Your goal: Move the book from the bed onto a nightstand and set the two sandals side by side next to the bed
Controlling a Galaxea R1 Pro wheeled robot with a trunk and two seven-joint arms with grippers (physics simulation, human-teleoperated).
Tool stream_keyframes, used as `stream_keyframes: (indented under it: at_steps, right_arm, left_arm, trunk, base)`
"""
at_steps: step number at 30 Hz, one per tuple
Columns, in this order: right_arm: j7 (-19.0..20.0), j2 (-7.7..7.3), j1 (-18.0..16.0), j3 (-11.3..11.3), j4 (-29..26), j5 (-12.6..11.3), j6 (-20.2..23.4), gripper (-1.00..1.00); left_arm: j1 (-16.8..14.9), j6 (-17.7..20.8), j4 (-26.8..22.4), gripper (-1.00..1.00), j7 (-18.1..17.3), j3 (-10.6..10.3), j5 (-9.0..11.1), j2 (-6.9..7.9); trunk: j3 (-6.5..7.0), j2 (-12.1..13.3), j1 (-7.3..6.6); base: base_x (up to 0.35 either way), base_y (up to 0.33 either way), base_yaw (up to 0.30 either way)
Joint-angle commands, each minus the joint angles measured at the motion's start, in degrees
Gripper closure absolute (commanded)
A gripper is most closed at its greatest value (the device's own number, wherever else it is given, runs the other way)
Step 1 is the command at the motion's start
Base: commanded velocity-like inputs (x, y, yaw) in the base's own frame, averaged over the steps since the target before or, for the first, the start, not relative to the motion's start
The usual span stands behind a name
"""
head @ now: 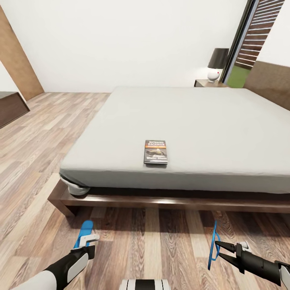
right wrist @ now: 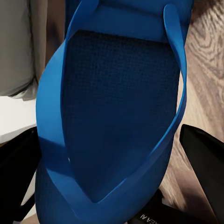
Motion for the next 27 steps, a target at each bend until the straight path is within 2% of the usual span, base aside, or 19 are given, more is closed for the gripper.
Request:
stream_keyframes:
  at_steps: [1, 5, 27]
  right_arm:
    - [0.17, 0.0, -0.03, -0.08, 0.01, 0.05, 0.23, 1.0]
    - [0.17, 0.0, -0.03, -0.08, 0.01, 0.05, 0.23, 1.0]
    - [0.26, -0.08, -0.03, -0.17, -0.31, -0.25, 0.16, 1.0]
  left_arm:
    - [-0.03, 0.33, -0.2, 1.0, 0.48, -0.45, 0.17, 0.07]
    - [-0.03, 0.36, -0.2, 1.0, 0.55, -0.39, 0.17, 0.06]
    - [-0.03, 0.36, -0.26, 1.0, 0.64, -0.33, 0.17, 0.02]
  trunk:
    - [-0.04, -0.02, -0.01]
    - [-0.04, -0.02, -0.01]
    - [-4.92, -0.31, 0.56]
  base:
    - [0.007, 0.004, 0.0]
    - [0.002, 0.001, 0.0]
    - [0.0, 0.0, 0.0]
